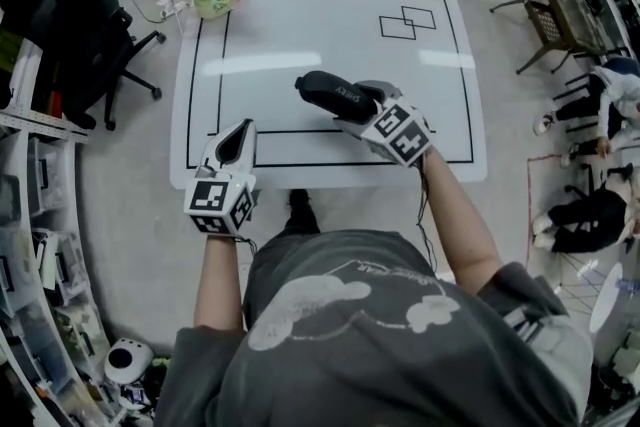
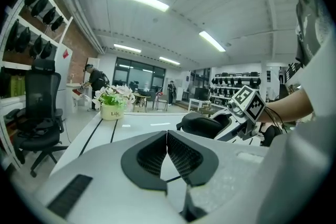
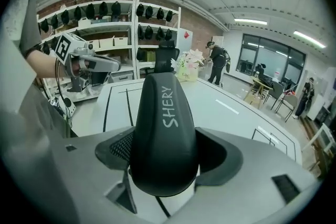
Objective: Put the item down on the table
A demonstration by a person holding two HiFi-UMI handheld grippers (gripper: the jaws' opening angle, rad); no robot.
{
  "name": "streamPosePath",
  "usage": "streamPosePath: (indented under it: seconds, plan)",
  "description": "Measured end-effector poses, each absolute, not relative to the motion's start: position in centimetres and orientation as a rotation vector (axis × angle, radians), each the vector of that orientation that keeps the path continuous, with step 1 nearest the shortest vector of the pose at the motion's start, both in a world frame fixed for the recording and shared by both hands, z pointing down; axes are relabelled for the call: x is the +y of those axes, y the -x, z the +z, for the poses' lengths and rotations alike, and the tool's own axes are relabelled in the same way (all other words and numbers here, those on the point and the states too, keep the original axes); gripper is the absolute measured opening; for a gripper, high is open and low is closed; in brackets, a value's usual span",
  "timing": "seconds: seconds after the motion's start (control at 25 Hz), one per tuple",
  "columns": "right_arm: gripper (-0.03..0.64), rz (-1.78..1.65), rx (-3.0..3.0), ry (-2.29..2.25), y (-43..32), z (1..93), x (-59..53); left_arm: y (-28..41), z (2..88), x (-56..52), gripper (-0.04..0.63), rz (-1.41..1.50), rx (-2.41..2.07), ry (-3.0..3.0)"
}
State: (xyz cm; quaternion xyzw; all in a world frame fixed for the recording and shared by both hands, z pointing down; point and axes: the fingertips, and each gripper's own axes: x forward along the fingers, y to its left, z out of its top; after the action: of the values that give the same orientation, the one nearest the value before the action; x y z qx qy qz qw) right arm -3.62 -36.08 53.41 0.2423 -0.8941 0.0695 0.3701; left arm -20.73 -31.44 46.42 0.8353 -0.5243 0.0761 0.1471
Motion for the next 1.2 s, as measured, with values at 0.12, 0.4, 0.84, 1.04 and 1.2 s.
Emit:
streamPosePath:
  seconds: [0.12, 0.4, 0.84, 1.04, 1.2]
  plan:
    - [0.333, 0.138, -2.272, -0.554, 5.3, 54.1, -37.5, 22.2, 46.7, -33.1, 0.003, 0.213, -1.511, -2.394]
    - [0.333, 0.07, -2.213, -0.42, 9.2, 56.2, -40.6, 25.4, 47.9, -36.7, 0.003, 0.209, -1.512, -2.367]
    - [0.334, 0.053, -2.159, -0.27, 12.9, 59.2, -43.1, 27.5, 49.3, -40.7, 0.003, 0.22, -1.482, -2.349]
    - [0.334, 0.024, -2.144, -0.248, 13.2, 60.3, -43.7, 27.7, 49.7, -41.6, 0.003, 0.225, -1.476, -2.346]
    - [0.336, 0.022, -2.14, -0.228, 13.6, 60.5, -43.7, 27.8, 50.1, -41.8, 0.003, 0.23, -1.469, -2.342]
